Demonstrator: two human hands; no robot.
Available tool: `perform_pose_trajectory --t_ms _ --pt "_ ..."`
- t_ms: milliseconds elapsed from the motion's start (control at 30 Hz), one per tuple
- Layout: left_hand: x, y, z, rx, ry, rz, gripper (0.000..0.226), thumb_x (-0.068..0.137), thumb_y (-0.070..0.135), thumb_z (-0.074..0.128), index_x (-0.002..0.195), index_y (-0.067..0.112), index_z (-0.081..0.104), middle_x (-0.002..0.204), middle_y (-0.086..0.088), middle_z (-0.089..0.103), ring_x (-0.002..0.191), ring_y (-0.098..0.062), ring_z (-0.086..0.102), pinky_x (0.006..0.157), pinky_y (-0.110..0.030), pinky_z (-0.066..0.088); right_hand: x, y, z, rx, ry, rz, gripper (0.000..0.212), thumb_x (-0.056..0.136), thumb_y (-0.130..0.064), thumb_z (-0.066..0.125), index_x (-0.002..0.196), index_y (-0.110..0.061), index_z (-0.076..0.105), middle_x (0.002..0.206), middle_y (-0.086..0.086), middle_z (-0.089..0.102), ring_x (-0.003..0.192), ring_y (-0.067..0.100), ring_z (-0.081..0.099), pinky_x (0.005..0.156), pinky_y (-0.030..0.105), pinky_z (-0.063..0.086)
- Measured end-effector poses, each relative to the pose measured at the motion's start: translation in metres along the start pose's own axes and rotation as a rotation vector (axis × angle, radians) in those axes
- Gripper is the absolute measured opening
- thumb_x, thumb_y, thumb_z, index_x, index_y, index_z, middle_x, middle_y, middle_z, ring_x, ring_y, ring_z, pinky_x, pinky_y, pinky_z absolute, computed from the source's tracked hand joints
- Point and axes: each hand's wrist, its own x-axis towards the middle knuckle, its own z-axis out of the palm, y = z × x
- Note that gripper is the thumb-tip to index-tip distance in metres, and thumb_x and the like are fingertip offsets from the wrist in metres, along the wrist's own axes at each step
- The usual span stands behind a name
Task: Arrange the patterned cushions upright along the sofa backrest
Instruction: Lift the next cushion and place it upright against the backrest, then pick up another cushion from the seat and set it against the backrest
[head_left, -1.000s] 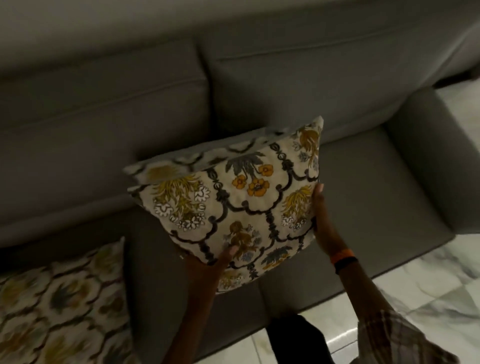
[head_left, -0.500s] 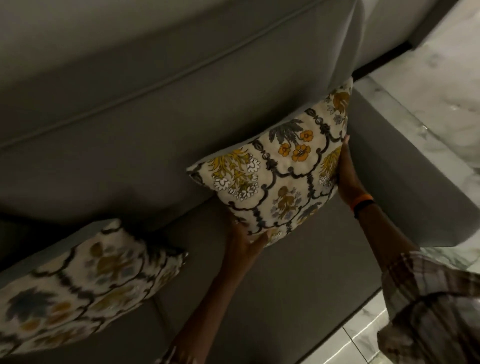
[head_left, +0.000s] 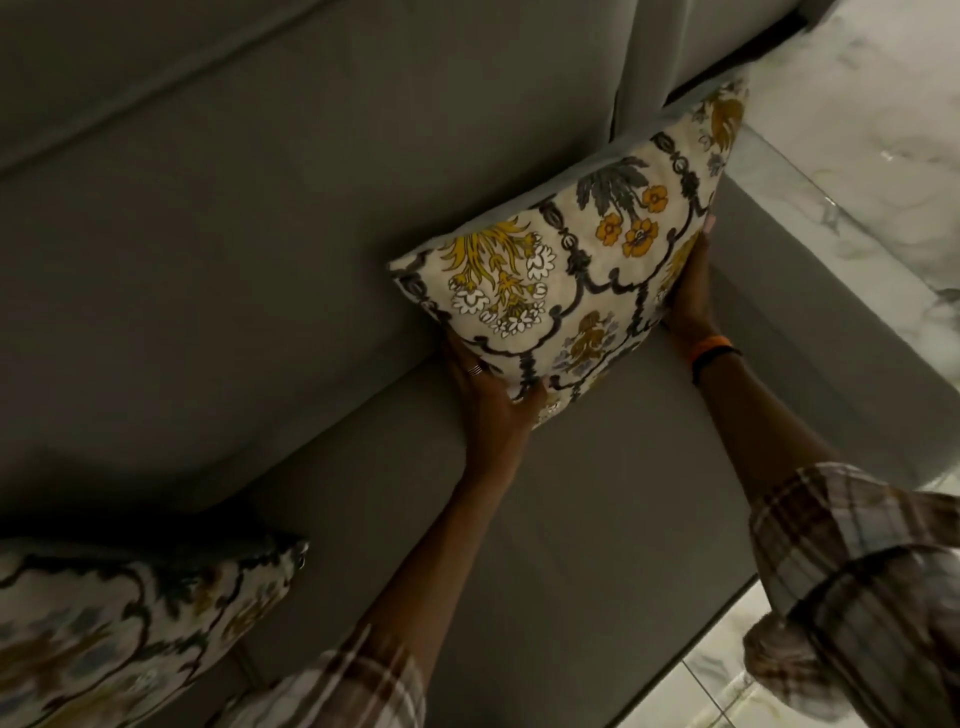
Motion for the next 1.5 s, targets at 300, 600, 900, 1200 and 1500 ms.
perform_pose_trajectory --t_ms 300,600,900,1200,1500 --pt "-0.063 -0.053 -0.074 0.392 -0.201 0.184 0.117 0.077 0.045 0.077 0.156 0.028 -0.008 0.166 -0.008 0.009 0.152 -0.028 0.014 0.121 -0.048 0.029 -0.184 0.082 0.068 -0.427 0.308 -0.013 0.095 0.09 -0.087 0.035 0.161 -0.024 0.03 0.168 0.007 0.032 0.154 0.028 0.032 0.126 0.058 0.027" --pt "-0.221 -0.191 -0.252 0.74 -0.327 0.084 0.1 0.079 0.057 0.056 0.156 0.031 -0.003 0.161 -0.013 0.027 0.147 -0.035 0.03 0.114 -0.05 0.036 -0.422 0.166 0.193 -0.959 -0.186 -0.139 0.08 0.089 -0.066 0.051 0.154 -0.021 0.04 0.165 0.014 0.036 0.154 0.037 0.033 0.12 0.062 0.033" --pt "-0.385 -0.335 -0.541 0.731 -0.127 -0.068 0.096 0.071 0.05 0.067 0.151 0.022 0.021 0.151 -0.018 0.042 0.137 -0.039 0.041 0.106 -0.053 0.046 -0.685 0.225 0.408 -1.05 -0.522 -0.246 0.081 0.087 -0.064 0.052 0.153 -0.016 0.049 0.163 0.016 0.04 0.147 0.039 0.045 0.113 0.055 0.042" --pt "-0.504 -0.491 -0.781 0.609 0.171 -0.546 0.098 0.077 0.069 0.054 0.153 0.016 0.022 0.157 -0.018 0.03 0.143 -0.04 0.031 0.113 -0.063 0.031 -0.843 0.304 0.587 -0.858 -0.683 0.066 0.116 0.083 -0.077 0.066 0.168 -0.016 0.015 0.174 0.012 0.022 0.157 0.036 0.029 0.123 0.058 0.033" --pt "-0.519 -0.542 -0.87 -0.405 0.286 -0.978 0.127 0.052 0.058 0.091 0.155 0.024 0.023 0.157 -0.008 0.036 0.139 -0.031 0.043 0.11 -0.045 0.041 -0.87 0.32 0.628 -0.622 -0.624 0.329 0.12 0.083 -0.039 0.086 0.169 -0.022 0.004 0.178 -0.003 0.006 0.164 0.023 0.013 0.131 0.05 0.018"
